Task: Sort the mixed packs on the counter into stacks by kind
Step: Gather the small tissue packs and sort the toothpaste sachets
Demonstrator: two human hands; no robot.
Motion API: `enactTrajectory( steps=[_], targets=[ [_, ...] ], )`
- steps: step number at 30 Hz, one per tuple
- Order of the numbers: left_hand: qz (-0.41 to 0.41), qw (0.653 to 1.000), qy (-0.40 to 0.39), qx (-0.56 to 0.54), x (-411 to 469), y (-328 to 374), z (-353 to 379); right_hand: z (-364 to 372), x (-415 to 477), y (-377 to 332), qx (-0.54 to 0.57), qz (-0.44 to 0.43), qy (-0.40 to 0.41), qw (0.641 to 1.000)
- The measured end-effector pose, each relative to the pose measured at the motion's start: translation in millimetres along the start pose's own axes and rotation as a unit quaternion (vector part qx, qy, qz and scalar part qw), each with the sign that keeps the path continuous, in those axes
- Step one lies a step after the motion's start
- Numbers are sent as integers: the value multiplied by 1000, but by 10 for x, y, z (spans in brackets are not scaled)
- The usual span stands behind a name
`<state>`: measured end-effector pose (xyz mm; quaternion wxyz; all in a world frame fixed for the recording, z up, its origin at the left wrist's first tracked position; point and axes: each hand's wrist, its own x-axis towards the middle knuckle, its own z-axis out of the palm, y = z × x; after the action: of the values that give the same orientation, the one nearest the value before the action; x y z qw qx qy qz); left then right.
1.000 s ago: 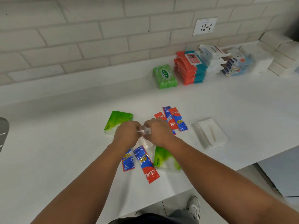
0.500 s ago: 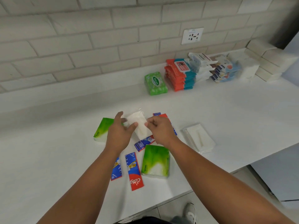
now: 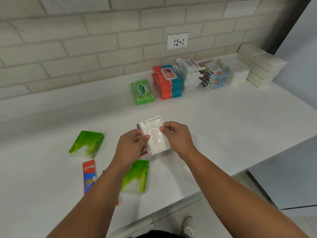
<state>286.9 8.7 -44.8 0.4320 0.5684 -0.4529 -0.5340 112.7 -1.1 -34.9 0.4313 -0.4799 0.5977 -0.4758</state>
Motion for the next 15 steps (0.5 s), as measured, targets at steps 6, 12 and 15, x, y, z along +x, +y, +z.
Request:
enactTrajectory(
  steps=[6,12,15],
  targets=[
    [-35,999,17,19,-14,-86,491,-519,34,129,-25,23,33,999],
    [-71,996,39,29,-57,-86,867,-914,101,252,-60,43,14,997],
    [-89,992,44,72,-84,-106,1011,-1041,122,350,-112,38,-6,993]
  ],
)
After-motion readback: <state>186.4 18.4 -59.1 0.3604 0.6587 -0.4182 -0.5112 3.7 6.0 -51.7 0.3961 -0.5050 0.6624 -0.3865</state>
